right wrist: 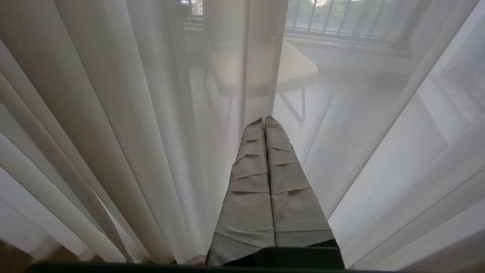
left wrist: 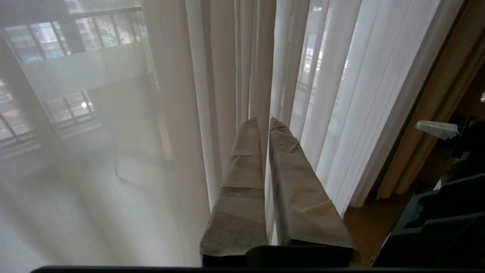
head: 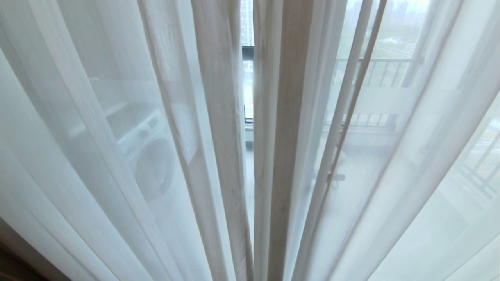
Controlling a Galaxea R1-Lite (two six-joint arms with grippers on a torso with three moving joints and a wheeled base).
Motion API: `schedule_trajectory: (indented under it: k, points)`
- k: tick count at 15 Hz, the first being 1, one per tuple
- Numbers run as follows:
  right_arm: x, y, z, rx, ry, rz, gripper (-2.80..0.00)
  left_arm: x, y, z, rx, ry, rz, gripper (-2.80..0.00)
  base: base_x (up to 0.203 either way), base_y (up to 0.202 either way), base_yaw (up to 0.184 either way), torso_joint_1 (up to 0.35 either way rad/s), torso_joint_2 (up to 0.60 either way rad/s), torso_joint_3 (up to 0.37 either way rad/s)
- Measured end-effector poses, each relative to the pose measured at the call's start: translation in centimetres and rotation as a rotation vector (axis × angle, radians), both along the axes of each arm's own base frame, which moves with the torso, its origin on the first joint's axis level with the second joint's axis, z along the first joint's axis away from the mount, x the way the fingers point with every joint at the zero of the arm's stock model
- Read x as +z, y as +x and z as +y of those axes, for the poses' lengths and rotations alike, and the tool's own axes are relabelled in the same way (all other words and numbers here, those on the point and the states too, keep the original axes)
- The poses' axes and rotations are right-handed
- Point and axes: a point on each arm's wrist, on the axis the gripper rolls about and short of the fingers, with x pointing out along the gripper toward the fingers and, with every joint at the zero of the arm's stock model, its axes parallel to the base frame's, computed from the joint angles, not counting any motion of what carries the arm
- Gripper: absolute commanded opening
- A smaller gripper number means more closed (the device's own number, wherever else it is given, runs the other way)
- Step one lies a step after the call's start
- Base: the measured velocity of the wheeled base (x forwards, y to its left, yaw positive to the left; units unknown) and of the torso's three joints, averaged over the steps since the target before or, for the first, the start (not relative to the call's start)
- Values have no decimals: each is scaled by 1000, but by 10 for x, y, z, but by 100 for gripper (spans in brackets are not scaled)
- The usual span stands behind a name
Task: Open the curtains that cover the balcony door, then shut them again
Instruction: Pull the inner curtains open on both sides
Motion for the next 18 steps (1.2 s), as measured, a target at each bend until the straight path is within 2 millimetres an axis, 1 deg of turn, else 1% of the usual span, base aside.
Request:
schedule_trajectory:
  k: [5, 9, 11, 16, 18]
  points:
    - [0, 0, 0, 0, 0, 0, -280, 28, 47, -22, -182, 10, 43, 0, 0, 0, 0, 0, 0, 0]
    - [0, 0, 0, 0, 0, 0, -280, 39, 80, -41, -213, 22, 79, 0, 0, 0, 0, 0, 0, 0]
    - [0, 0, 0, 0, 0, 0, -280, 45, 98, -55, -178, 33, 82, 0, 0, 0, 0, 0, 0, 0]
    - [0, 0, 0, 0, 0, 0, -280, 57, 138, -98, 14, 64, 76, 0, 0, 0, 0, 0, 0, 0]
    - [0, 0, 0, 0, 0, 0, -280, 61, 153, -110, 82, 72, 70, 0, 0, 0, 0, 0, 0, 0]
